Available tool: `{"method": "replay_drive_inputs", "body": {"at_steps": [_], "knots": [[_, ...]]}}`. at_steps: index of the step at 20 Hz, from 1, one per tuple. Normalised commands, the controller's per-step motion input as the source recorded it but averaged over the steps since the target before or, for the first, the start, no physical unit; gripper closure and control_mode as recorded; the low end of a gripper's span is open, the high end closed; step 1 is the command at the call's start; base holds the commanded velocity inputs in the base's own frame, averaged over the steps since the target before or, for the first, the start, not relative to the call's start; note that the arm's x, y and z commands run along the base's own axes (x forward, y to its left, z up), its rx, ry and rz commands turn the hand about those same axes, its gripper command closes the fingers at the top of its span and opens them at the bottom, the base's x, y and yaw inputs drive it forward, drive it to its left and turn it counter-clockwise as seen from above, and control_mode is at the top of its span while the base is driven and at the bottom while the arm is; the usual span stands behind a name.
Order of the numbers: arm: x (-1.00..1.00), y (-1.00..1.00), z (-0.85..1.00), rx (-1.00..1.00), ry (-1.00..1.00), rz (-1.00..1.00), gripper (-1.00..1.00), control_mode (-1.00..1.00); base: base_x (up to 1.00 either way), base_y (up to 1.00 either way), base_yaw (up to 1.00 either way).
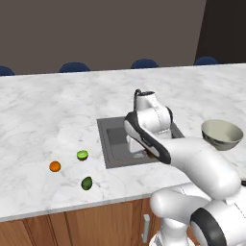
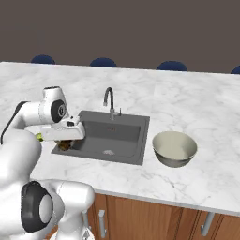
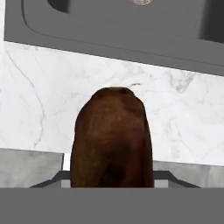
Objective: There is a mixed pile of frozen fruits and vegetables on the counter. Locate all the frozen vegetables and place the items in a bowl on the counter. Take all the frozen fruits and defrost them in a running sink.
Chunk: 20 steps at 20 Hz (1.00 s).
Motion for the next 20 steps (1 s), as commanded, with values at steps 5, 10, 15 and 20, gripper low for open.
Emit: {"method": "replay_drive_inputs", "body": {"at_steps": [5,10,15,20], "knots": [[0.15,-1.00,0.05,0.03,0.08,-0.06,1.00,-1.00,0.00,0.00,0.00],[0.33,-1.00,-0.01,0.06,0.02,-0.02,1.00,-1.00,0.00,0.00,0.00],[0.43,-0.93,0.24,0.04,0.03,0.00,1.00,-1.00,0.00,0.00,0.00],[0.39,-0.84,0.33,0.04,0.04,0.00,1.00,-1.00,0.00,0.00,0.00]]}}
